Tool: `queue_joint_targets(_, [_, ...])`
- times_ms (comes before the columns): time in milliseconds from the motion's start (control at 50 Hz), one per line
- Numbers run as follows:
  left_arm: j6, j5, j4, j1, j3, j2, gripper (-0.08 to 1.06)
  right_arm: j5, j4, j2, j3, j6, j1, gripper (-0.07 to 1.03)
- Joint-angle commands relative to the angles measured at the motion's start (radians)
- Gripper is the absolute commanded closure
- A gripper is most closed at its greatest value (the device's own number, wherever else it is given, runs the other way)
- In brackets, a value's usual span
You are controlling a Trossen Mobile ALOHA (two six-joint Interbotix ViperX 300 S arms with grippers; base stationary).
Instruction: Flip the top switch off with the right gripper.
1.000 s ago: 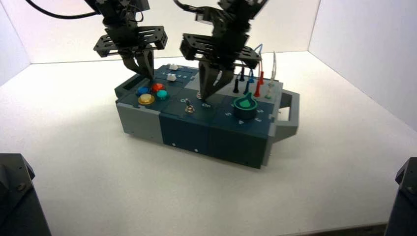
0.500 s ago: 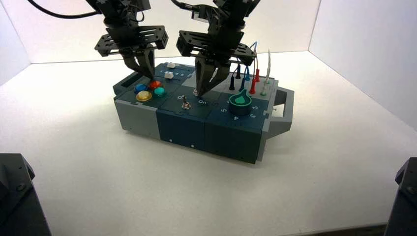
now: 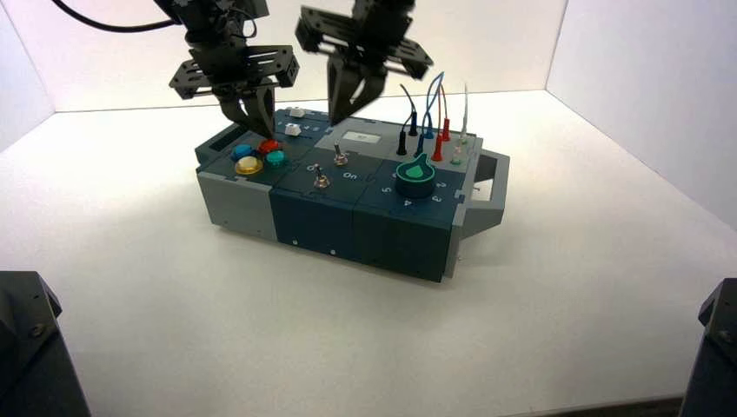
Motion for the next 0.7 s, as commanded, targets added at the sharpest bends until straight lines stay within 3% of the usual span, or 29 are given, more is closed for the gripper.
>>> queue_joint_targets(20, [0.005,0.009,0.002,-0.015,0.015,0.003,1.01,-0.035,0.006,-0.087,0.061,0.005,0.002,0.99])
queue_joint_targets(300, [0.003,-0.018,0.002,-0.015,0.037,-0.026,1.01,-0.067,0.005,-0.196,0.141,-0.008,0.018,0.99])
queue_joint_targets(440, [0.003,-0.038,0.000,-0.015,0.054,-0.051,1.01,-0.069,0.000,-0.232,0.149,-0.025,0.041,0.99])
queue_joint_targets(700, [0.002,-0.063,0.000,-0.018,0.074,-0.080,1.01,-0.067,-0.014,-0.245,0.143,-0.031,0.069,0.99])
